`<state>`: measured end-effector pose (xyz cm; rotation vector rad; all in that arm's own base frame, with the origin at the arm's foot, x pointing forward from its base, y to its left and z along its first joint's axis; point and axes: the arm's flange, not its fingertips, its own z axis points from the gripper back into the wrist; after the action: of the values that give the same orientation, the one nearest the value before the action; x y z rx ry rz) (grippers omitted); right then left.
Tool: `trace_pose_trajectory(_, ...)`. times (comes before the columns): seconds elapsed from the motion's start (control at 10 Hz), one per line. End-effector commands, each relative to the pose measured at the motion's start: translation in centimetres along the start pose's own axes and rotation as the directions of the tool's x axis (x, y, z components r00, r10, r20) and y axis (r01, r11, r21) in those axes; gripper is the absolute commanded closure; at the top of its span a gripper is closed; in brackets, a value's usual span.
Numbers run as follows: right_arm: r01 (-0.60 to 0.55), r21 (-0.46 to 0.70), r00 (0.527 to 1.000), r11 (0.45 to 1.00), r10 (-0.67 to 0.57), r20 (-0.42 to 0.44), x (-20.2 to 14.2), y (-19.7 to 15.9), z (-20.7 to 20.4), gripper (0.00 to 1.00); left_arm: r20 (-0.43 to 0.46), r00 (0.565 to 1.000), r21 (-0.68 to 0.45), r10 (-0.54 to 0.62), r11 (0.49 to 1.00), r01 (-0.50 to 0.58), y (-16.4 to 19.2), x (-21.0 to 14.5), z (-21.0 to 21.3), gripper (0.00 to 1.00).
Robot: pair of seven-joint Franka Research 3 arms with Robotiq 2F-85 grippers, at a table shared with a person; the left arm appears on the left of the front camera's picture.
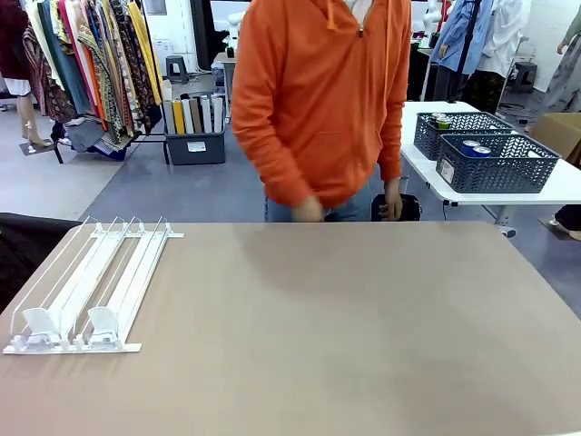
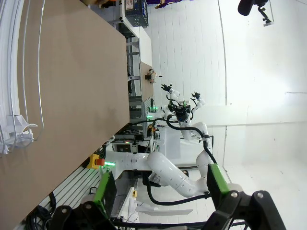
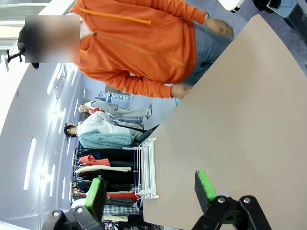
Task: Retrieve and store the cans from the dispenser.
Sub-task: Pick up one can from the Automatic Can Dispenser and place it in the middle of the table.
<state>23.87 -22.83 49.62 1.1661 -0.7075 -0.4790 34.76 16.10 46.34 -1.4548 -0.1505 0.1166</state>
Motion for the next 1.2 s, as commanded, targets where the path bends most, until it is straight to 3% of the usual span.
trace_pose_trajectory(0.0, -0.024, 0.03, 1.0, 0.999, 0.023, 0.018, 0.25, 0.16, -0.26, 0.0, -0.003, 1.0, -0.009, -0.004, 1.0, 0.004, -0.31, -0.41, -0.07, 0.0)
trace_pose_trajectory(1.1, -0.024, 0.03, 1.0, 0.999, 0.023, 0.018, 0.25, 0.16, -0.26, 0.0, -0.003, 1.0, -0.009, -0.004, 1.0, 0.004, -0.31, -0.41, -0.07, 0.0)
